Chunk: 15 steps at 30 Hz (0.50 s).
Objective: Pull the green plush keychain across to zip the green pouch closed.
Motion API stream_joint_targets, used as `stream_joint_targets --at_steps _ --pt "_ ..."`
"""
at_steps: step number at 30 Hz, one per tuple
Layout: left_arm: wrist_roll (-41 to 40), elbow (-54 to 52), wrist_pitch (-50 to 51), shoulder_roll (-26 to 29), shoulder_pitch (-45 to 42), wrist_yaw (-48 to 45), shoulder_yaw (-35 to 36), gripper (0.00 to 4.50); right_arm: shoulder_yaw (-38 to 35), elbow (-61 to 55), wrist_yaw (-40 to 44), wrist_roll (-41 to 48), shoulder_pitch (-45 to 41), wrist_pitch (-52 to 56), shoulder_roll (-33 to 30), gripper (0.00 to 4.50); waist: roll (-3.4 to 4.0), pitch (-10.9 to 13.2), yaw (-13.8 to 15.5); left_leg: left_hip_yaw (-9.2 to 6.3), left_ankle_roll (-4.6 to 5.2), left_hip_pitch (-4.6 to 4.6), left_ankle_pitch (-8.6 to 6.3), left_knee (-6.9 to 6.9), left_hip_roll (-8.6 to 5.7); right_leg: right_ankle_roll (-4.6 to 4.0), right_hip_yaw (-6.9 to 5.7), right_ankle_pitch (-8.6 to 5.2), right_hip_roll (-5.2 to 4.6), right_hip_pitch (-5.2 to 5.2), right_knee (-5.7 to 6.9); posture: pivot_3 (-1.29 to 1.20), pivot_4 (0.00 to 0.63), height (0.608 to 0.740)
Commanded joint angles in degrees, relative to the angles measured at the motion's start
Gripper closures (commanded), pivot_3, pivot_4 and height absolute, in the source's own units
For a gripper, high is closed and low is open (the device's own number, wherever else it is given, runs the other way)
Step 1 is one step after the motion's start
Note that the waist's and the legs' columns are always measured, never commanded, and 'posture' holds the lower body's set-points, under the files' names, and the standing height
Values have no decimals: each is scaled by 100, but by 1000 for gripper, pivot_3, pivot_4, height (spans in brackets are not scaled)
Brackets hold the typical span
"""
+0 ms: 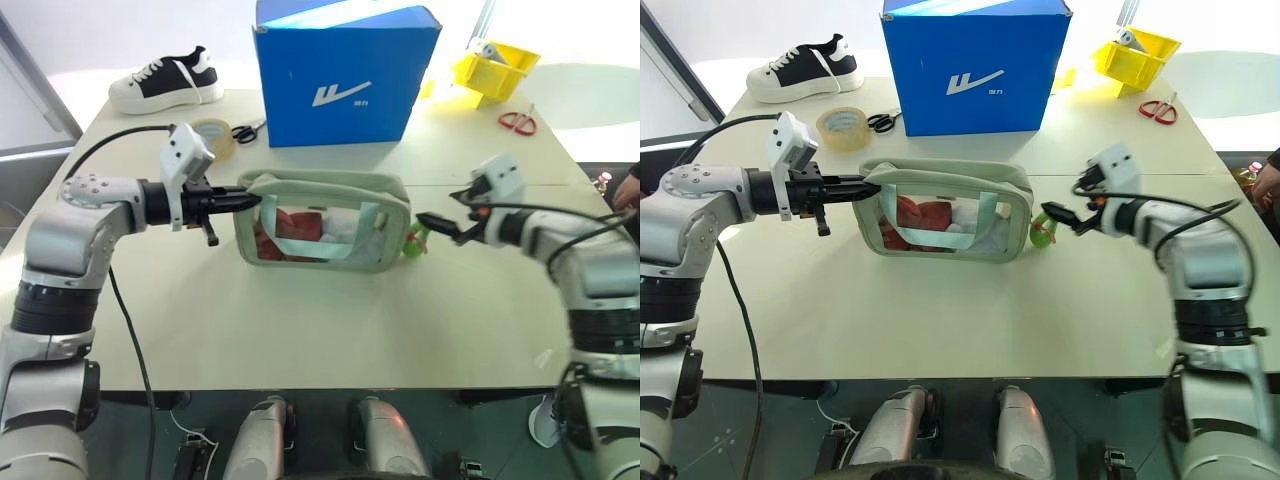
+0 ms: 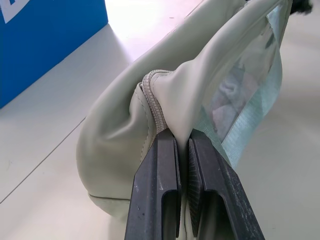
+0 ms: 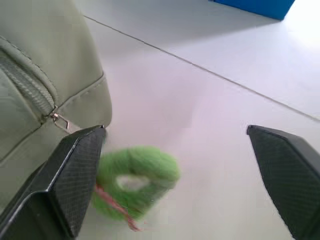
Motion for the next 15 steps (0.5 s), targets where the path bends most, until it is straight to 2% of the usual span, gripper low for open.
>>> stream_joint_targets --at_steps 1,3,5,6,7,8,12,15 --pt "-101 9 22 100 -53 -16 270 3374 -291 -311 1326 737 -90 114 -710 0 -1 0 1 0 2 0 -1 0 0 1 0 0 0 1 0 0 150 740" --pt "-174 69 76 174 -88 -62 379 2386 -366 -546 1804 1169 -92 402 -1028 0 -2 1 -12 1 4 -1 -2 2 0 2 0 0 -1 1 -1 0 150 740" --pt "-236 134 138 254 -117 -88 494 1414 -468 -762 1958 1613 -177 815 -1137 0 -2 1 -25 1 5 -1 -4 5 6 2 0 0 -1 1 -1 0 150 740" --pt "-259 152 147 305 -107 -117 535 786 -506 -862 1950 1767 -214 964 -1144 0 -2 1 -25 1 4 0 -4 7 8 2 0 0 -1 1 -1 0 150 740" --pt "-320 140 205 381 -76 -157 612 312 -547 -1014 1902 1931 -252 1107 -1119 0 -2 1 -24 1 4 1 -4 9 9 1 0 0 -1 1 0 0 150 740" --pt "-427 115 327 466 -46 -178 746 55 -569 -1176 1812 2050 -293 1200 -1076 0 -3 2 -21 1 3 0 -4 10 11 -13 0 -8 -1 0 -1 0 150 740" --pt "-481 161 613 575 -28 306 1188 55 -648 -1502 1391 2272 -376 1345 -903 0 -2 1 -3 -3 -2 -2 -7 10 11 -21 1 -11 -12 -4 -4 0 150 740" --pt "-563 77 641 665 317 460 1606 55 -771 -1633 953 2413 -381 1490 -716 0 -3 1 2 -6 -16 -8 -16 9 8 -22 1 -11 -23 -8 -7 0 150 740"
